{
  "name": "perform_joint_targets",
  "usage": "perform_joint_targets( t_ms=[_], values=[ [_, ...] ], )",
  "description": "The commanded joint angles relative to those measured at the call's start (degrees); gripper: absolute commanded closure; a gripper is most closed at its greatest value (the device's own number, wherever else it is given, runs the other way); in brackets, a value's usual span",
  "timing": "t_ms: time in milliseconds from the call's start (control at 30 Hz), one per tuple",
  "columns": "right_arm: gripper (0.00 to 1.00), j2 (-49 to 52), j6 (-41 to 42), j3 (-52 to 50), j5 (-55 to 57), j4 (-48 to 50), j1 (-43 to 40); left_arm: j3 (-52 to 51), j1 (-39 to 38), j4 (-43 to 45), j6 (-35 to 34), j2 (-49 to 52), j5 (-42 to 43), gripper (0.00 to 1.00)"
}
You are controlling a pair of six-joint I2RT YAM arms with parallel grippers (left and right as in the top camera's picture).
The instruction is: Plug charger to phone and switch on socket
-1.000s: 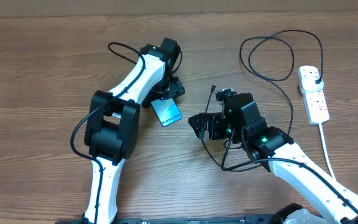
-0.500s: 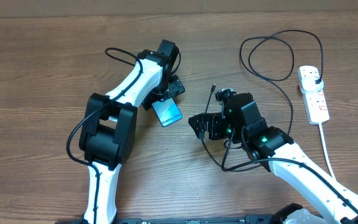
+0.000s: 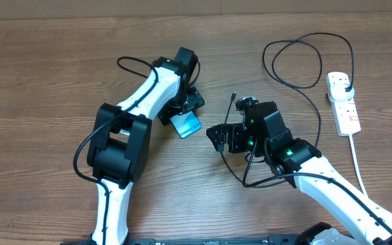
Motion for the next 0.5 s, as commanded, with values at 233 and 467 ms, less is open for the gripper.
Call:
perform_joint_targets(
  t_ms=[233, 467],
  values=[
    [0.00, -1.0, -0.4, 0.9, -0.9, 0.1, -0.2, -3.6, -2.7, -0.4, -2.0, 4.7, 5.7, 0.05],
    [0.00, -1.0, -0.5, 0.9, -0.9, -0.1, -0.2, -3.6, -2.6, -2.4, -2.5, 4.7, 4.0, 0.06]
  ],
)
